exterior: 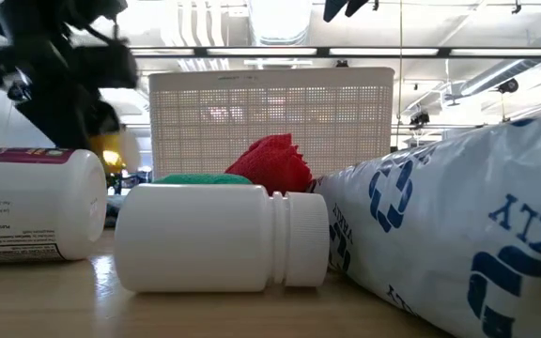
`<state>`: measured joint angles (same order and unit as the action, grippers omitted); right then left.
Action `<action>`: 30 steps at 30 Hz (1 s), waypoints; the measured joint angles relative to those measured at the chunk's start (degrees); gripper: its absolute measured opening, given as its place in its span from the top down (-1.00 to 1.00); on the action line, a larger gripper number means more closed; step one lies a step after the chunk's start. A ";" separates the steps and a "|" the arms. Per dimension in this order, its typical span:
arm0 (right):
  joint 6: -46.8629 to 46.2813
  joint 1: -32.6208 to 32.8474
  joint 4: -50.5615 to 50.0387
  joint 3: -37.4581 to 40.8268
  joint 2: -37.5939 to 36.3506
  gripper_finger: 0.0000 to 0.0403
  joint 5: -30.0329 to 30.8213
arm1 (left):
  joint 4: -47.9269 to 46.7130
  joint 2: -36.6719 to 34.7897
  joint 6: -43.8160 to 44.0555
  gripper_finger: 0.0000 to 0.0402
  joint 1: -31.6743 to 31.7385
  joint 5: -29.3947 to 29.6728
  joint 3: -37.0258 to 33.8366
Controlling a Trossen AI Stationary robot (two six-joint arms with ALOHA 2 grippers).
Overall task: Pick & place medical supplies in basket/bin
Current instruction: Put the orange pill bottle into the white container
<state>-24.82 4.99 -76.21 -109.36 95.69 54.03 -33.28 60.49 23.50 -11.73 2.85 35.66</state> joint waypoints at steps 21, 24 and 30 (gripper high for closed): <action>2.83 -1.02 5.57 -0.09 -0.82 -0.62 0.09 | 28.67 -26.15 -3.33 0.23 3.69 26.20 4.23; 2.80 -1.62 5.83 -0.09 -0.82 -0.62 0.09 | 27.44 -19.81 -3.49 0.23 7.06 24.27 6.41; 1.70 -1.60 5.89 -0.09 -1.81 -0.62 0.08 | 25.82 -3.41 -3.63 0.23 12.70 20.33 14.74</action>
<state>-23.12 3.40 -70.32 -109.45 93.88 54.11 -7.46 57.08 19.87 0.97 23.18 50.40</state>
